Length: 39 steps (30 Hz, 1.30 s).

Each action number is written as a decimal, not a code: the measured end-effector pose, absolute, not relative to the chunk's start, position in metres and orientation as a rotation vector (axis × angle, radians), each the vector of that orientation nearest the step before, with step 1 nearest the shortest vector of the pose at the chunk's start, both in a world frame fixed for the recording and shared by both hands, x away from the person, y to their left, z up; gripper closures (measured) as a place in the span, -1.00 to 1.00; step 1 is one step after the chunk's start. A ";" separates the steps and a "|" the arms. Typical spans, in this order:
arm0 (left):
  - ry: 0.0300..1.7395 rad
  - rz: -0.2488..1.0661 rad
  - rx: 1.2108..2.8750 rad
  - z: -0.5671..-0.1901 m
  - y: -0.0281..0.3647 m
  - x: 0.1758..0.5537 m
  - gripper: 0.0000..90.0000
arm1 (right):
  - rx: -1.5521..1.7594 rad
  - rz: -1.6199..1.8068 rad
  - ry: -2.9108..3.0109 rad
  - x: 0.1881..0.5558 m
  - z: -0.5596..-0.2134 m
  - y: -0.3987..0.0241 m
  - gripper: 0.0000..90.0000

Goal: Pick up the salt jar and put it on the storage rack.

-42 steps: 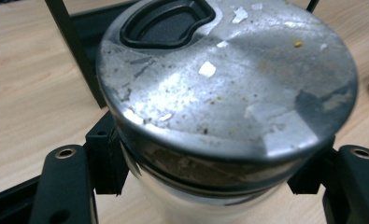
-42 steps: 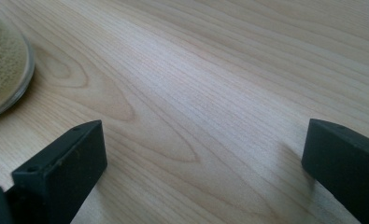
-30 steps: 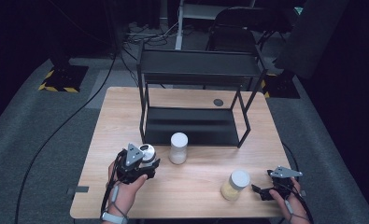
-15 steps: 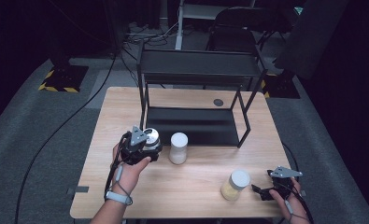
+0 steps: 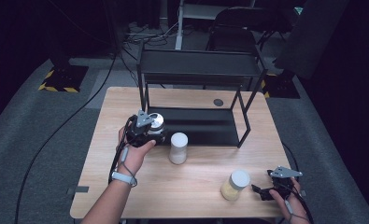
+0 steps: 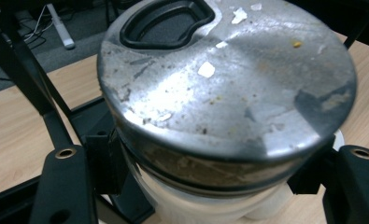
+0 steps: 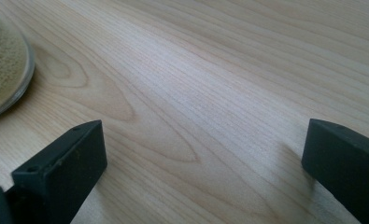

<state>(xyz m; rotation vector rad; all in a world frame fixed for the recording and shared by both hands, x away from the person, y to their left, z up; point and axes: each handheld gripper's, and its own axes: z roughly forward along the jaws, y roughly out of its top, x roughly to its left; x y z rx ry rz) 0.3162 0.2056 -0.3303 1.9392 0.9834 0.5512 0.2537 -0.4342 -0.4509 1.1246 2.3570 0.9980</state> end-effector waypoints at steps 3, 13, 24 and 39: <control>0.969 0.559 1.946 -0.329 0.202 0.325 -0.33 | 1.125 0.998 2.357 0.254 -0.451 -0.434 -0.99; 0.951 0.570 1.965 -0.334 0.189 0.356 -0.33 | 1.125 0.998 2.357 0.254 -0.451 -0.434 -0.99; 0.970 0.552 1.977 -0.350 0.179 0.391 -0.33 | 1.125 0.998 2.357 0.254 -0.451 -0.434 -0.99; 0.994 0.517 2.002 -0.378 0.161 0.421 -0.33 | 1.118 0.999 2.359 0.253 -0.451 -0.435 -0.99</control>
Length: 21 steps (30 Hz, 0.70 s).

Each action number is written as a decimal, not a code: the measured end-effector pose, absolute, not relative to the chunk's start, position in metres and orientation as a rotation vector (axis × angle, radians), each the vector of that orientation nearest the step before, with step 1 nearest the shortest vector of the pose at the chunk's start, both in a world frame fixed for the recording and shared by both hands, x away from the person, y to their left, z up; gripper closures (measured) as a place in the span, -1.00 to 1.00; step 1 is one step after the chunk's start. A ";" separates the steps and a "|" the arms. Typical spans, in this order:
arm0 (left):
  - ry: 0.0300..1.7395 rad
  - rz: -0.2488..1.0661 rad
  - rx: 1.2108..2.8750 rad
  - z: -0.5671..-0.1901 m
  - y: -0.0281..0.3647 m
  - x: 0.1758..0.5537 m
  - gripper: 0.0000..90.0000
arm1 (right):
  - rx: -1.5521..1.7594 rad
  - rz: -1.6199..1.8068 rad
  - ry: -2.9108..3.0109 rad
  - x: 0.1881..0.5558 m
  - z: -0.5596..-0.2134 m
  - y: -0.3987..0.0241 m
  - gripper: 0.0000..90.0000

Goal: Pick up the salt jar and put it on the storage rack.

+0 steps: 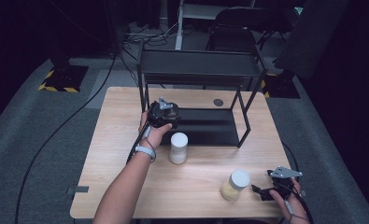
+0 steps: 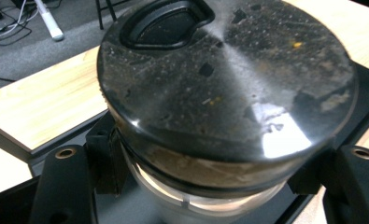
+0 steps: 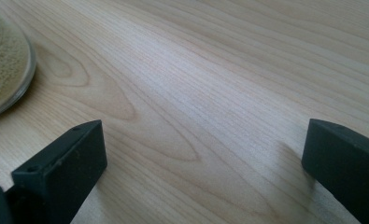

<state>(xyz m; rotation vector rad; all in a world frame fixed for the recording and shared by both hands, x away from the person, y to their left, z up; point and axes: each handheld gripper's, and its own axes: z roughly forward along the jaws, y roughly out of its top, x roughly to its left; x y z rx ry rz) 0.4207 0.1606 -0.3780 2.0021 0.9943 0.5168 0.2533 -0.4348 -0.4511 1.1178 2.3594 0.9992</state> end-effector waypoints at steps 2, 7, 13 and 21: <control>0.995 0.513 2.009 -0.380 0.160 0.423 -0.33 | 1.114 0.999 2.361 0.253 -0.451 -0.435 -1.00; 1.015 0.494 2.007 -0.389 0.157 0.430 -0.33 | 1.113 0.999 2.362 0.253 -0.451 -0.435 -0.99; 1.026 0.479 2.014 -0.397 0.155 0.438 -0.33 | 1.113 1.000 2.362 0.253 -0.451 -0.435 -0.99; 1.041 0.440 2.029 -0.404 0.153 0.446 -0.33 | 1.113 1.000 2.362 0.253 -0.451 -0.435 -0.99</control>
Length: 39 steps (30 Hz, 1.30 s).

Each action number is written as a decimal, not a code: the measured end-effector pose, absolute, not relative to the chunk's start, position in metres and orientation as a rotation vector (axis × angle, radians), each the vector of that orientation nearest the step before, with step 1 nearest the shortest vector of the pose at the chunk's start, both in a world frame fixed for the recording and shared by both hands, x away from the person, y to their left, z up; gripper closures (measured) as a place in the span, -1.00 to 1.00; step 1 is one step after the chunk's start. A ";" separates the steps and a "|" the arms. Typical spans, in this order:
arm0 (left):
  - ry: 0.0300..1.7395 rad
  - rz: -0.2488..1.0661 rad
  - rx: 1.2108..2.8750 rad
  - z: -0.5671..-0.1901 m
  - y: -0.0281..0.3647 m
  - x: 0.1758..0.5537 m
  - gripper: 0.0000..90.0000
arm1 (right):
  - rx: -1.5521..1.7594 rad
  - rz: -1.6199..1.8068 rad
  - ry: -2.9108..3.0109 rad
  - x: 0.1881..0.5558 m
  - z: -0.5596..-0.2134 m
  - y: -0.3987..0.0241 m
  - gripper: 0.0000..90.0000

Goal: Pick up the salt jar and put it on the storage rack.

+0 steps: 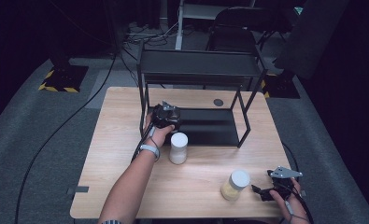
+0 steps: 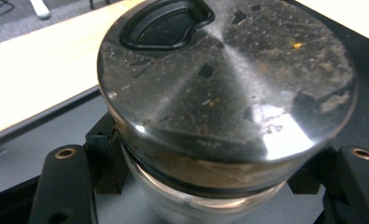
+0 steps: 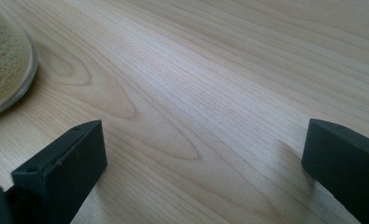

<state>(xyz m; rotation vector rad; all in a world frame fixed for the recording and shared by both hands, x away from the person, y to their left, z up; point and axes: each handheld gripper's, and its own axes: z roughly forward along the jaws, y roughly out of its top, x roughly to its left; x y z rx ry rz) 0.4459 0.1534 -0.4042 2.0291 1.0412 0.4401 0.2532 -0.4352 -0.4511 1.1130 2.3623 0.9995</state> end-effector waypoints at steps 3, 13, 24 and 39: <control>1.046 0.439 2.036 -0.406 0.152 0.447 -0.33 | 1.113 1.000 2.362 0.253 -0.451 -0.435 -0.99; 1.051 0.457 2.056 -0.409 0.148 0.449 -0.33 | 1.113 1.000 2.362 0.253 -0.451 -0.435 -0.99; 1.040 0.492 2.027 -0.405 0.148 0.444 -0.59 | 1.115 1.000 2.364 0.252 -0.451 -0.435 -0.99; 0.951 0.554 1.892 -0.364 0.162 0.406 -0.79 | 1.115 1.000 2.364 0.252 -0.451 -0.435 -0.99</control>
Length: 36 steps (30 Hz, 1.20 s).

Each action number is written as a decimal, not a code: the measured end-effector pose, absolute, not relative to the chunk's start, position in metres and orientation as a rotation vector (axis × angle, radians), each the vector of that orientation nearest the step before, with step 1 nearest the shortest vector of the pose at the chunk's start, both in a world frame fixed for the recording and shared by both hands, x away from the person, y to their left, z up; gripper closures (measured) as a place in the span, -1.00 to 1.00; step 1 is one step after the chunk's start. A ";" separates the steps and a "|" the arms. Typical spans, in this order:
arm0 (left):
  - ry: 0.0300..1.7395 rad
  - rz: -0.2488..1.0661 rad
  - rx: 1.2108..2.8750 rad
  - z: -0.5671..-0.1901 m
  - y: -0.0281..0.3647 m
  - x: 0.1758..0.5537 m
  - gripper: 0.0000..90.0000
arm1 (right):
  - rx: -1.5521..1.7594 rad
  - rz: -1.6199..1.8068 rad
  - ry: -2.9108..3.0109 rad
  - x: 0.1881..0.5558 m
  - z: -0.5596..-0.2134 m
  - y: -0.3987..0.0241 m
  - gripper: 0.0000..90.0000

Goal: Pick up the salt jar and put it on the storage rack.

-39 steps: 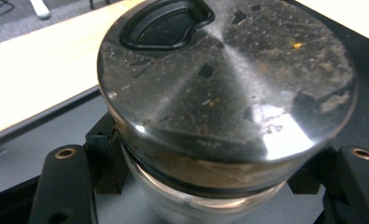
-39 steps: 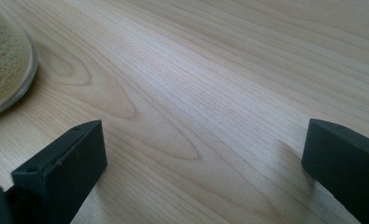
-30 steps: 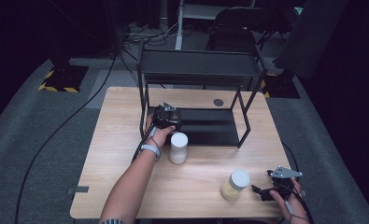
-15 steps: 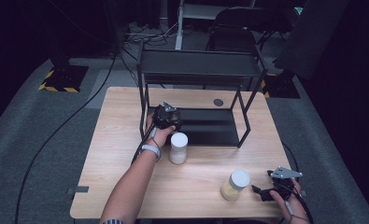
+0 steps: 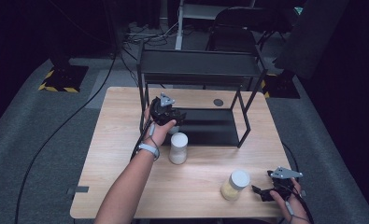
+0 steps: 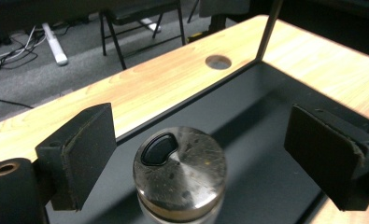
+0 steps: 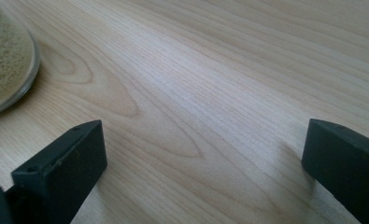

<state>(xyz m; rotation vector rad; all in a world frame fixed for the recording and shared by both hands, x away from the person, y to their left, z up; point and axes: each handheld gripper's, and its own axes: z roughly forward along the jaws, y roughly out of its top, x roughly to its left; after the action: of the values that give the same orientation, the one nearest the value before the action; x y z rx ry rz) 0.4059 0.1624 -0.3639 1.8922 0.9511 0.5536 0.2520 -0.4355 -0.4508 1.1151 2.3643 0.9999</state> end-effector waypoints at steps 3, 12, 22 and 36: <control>0.951 0.560 1.896 -0.356 0.168 0.397 -0.77 | 1.115 1.000 2.364 0.252 -0.451 -0.435 -1.00; 0.970 0.605 1.907 -0.335 0.199 0.365 -0.79 | 1.108 1.003 2.369 0.253 -0.451 -0.437 -0.99; 0.987 0.624 1.911 -0.327 0.235 0.330 -0.79 | 1.108 1.003 2.369 0.253 -0.451 -0.437 -0.99; 0.999 0.623 1.910 -0.337 0.270 0.288 -0.80 | 1.108 1.003 2.369 0.253 -0.451 -0.437 -0.99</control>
<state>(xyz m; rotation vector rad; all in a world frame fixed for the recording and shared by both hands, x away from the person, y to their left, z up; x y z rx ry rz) 0.2882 0.2699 -0.3370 1.9099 0.9994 0.6233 0.2527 -0.4365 -0.4510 1.1084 2.3689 1.0034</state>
